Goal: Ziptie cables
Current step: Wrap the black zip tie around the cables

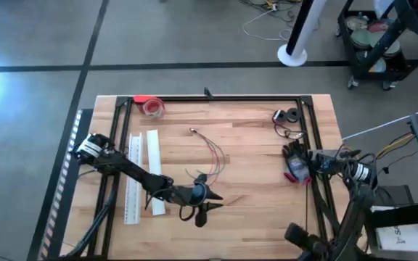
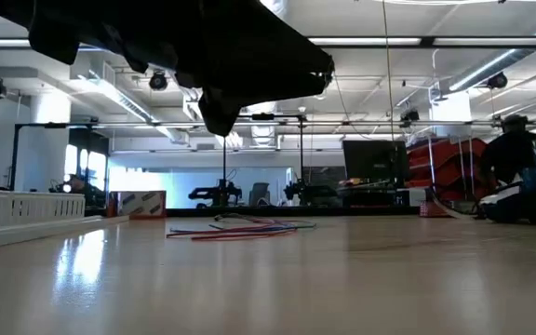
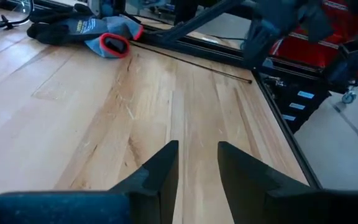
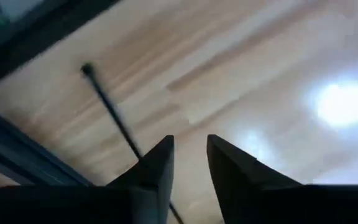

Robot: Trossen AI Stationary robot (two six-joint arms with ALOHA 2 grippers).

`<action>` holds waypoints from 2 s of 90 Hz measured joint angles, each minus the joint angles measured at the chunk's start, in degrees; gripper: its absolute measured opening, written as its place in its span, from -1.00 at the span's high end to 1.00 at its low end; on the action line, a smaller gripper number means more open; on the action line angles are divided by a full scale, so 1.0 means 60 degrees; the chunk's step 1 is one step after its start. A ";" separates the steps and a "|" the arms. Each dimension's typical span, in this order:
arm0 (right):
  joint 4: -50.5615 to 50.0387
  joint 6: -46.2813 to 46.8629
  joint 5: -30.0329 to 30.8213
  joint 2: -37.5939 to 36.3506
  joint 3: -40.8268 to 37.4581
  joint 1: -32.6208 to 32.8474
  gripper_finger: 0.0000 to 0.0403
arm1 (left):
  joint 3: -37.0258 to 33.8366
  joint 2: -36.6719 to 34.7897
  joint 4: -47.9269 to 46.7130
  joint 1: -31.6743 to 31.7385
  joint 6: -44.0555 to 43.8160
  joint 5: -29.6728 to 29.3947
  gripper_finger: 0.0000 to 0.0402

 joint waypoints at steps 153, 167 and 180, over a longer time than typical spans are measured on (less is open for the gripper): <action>0.2862 0.2035 -0.3291 0.0268 -0.1154 -0.0428 0.43 | -0.0002 -0.0005 0.0079 0.0062 0.0521 0.0007 0.51; 0.2925 0.2244 -0.2983 0.0432 -0.1176 -0.0410 0.50 | -0.0002 -0.0005 0.0069 0.0062 0.0522 0.0007 0.51; 0.2950 0.2721 -0.2537 0.0481 -0.1168 -0.0486 0.55 | -0.0002 -0.0005 0.0038 0.0062 0.0522 0.0007 0.51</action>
